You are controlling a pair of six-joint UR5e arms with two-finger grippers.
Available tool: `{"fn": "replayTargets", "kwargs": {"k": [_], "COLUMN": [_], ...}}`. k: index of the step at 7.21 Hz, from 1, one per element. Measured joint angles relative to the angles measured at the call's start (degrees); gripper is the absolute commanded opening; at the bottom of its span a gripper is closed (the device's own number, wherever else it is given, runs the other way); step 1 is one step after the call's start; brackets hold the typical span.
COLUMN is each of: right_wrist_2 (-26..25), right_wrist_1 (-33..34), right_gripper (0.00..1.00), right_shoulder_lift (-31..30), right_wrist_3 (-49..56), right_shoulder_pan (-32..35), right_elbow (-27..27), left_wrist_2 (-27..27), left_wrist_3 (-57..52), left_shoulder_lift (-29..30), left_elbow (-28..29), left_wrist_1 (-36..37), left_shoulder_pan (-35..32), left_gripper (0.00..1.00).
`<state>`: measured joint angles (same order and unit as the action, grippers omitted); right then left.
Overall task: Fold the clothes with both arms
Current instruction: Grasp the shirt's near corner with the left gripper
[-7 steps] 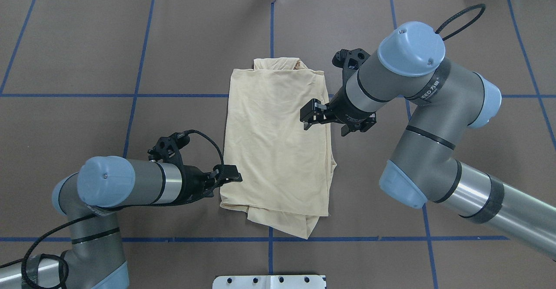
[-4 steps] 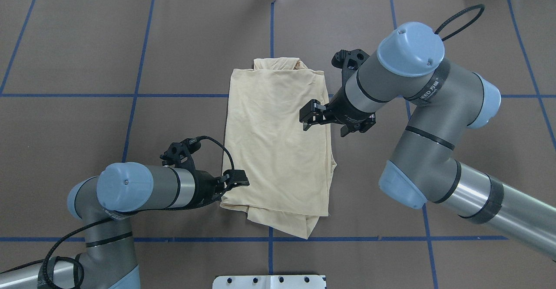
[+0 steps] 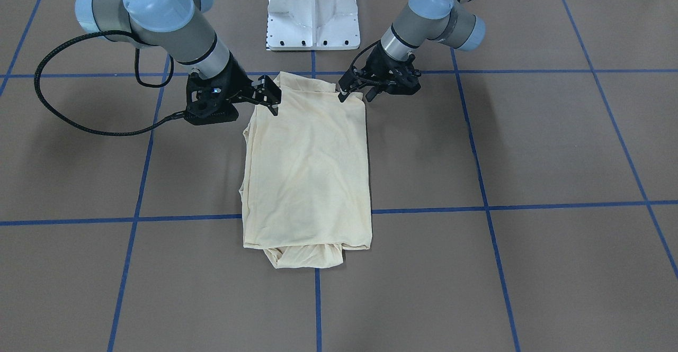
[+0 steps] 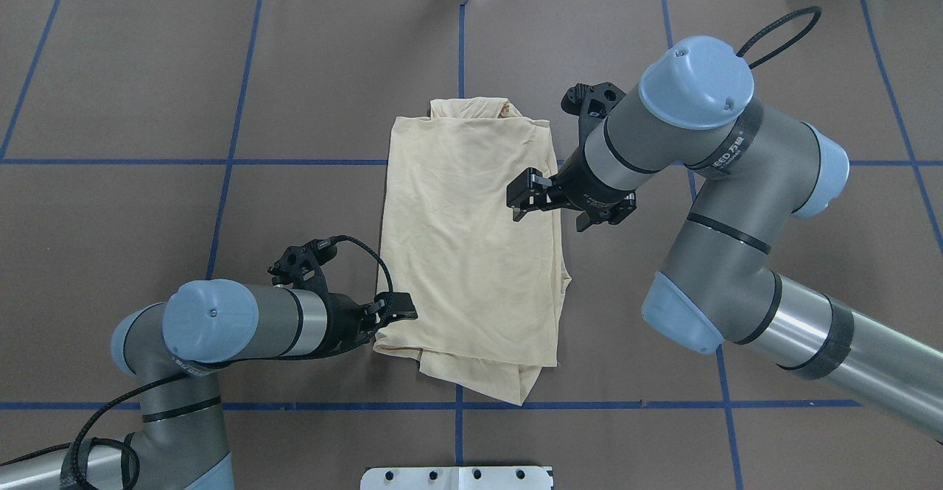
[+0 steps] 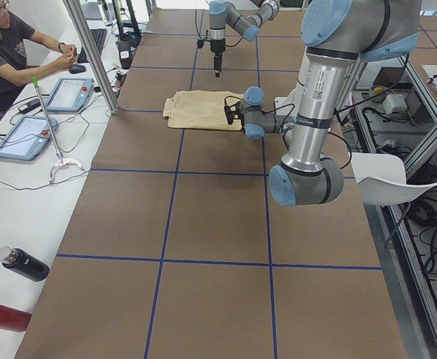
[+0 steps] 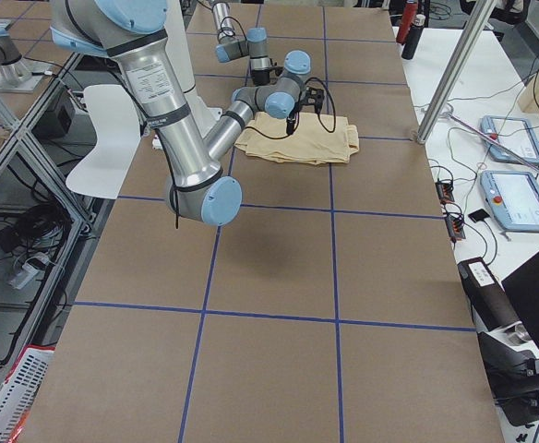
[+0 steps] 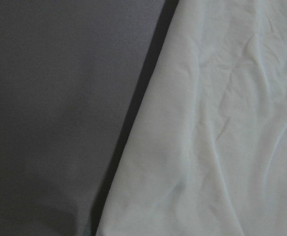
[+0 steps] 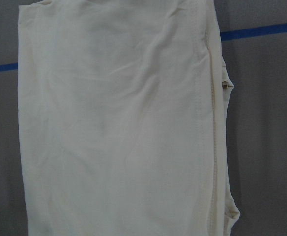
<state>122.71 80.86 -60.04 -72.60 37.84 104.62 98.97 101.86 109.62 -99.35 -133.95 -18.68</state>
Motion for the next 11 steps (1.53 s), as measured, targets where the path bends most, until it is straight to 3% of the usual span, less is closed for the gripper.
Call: {"fn": "replayTargets", "kwargs": {"k": [3, 5, 9, 11], "right_wrist_2": [0.07, 0.08, 0.16, 0.16], "right_wrist_1": [0.00, 0.00, 0.00, 0.00], "right_gripper": [1.00, 1.00, 1.00, 1.00], "right_shoulder_lift": [0.01, 0.01, 0.04, 0.03], "right_wrist_3": [0.07, 0.09, 0.09, 0.09], "right_shoulder_pan": [0.20, 0.36, 0.58, 0.67], "right_elbow": [0.05, 0.06, 0.06, 0.06], "left_wrist_2": [0.00, 0.00, -0.06, -0.07], "left_wrist_3": [0.01, 0.03, 0.02, 0.02], "left_shoulder_lift": [-0.02, 0.00, 0.04, 0.01], "left_elbow": [0.59, 0.76, 0.74, 0.74], "left_wrist_1": [0.00, 0.00, 0.16, 0.20], "left_shoulder_pan": [0.24, 0.43, 1.15, 1.51], "left_gripper": [0.93, 0.82, 0.79, 0.72]}}
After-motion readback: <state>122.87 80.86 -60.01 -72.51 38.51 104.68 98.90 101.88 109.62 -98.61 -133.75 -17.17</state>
